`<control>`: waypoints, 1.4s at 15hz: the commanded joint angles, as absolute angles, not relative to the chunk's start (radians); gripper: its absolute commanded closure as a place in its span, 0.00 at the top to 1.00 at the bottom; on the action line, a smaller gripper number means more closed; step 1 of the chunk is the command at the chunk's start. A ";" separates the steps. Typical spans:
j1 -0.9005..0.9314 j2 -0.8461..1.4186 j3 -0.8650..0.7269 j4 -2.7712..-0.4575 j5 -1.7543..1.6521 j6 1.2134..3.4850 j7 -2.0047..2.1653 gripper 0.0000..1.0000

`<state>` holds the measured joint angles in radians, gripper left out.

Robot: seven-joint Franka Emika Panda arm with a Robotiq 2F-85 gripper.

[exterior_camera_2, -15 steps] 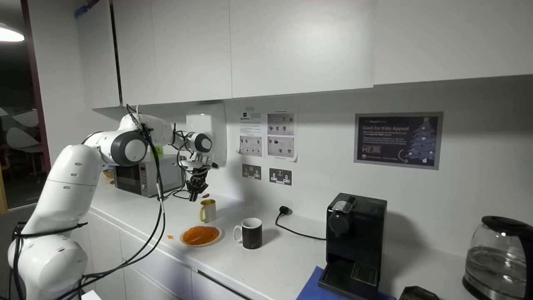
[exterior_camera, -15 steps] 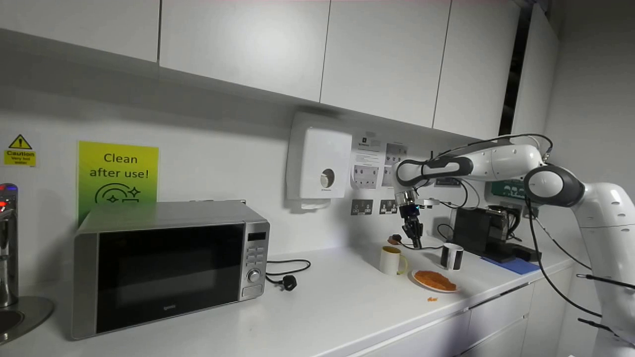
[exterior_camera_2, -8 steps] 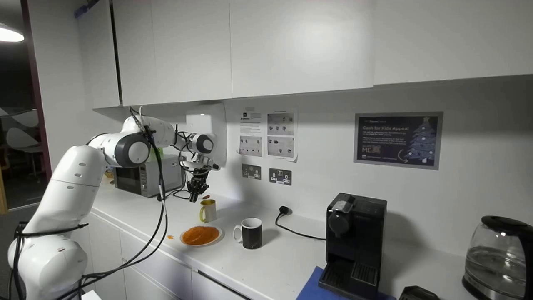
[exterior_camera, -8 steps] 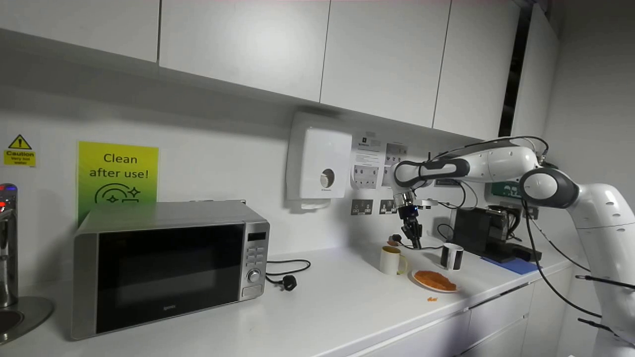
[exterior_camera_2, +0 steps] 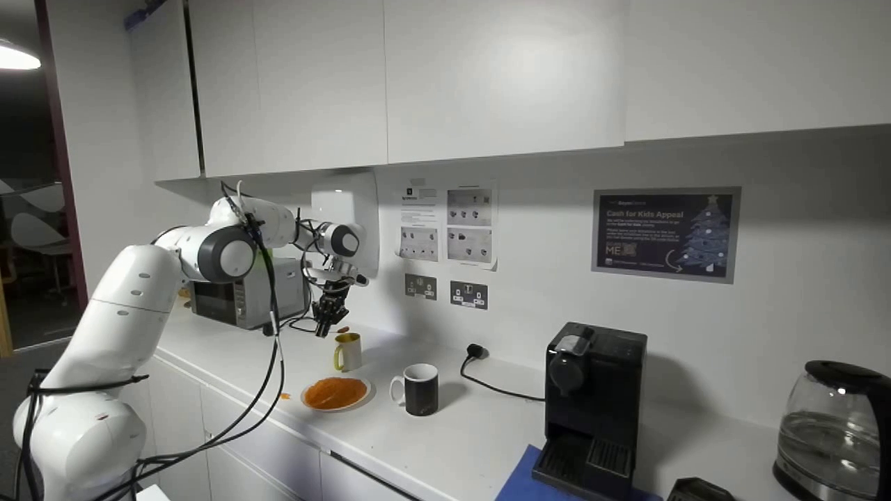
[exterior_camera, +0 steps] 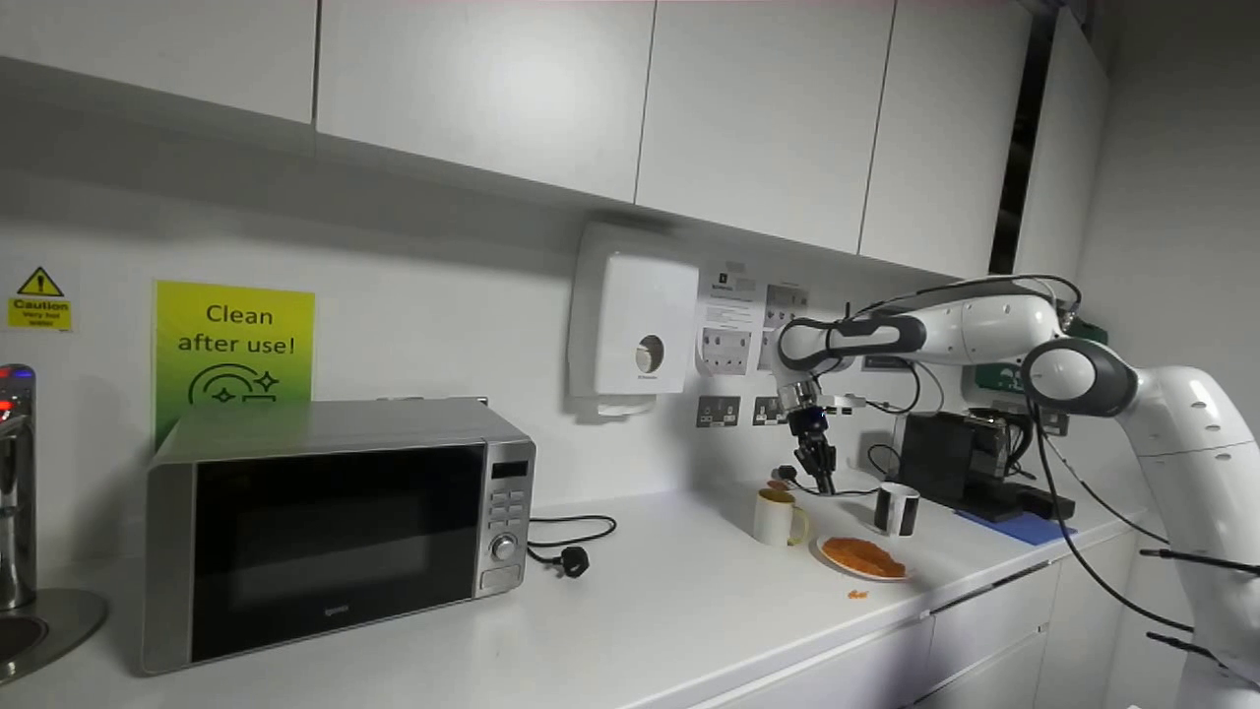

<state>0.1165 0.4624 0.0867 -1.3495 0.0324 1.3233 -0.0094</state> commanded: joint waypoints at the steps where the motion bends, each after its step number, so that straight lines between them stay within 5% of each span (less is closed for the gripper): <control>1: 0.111 0.498 0.089 -1.279 0.065 1.264 -0.001 0.03; 21: 0.084 0.569 0.091 -1.174 0.175 1.190 -0.023 0.03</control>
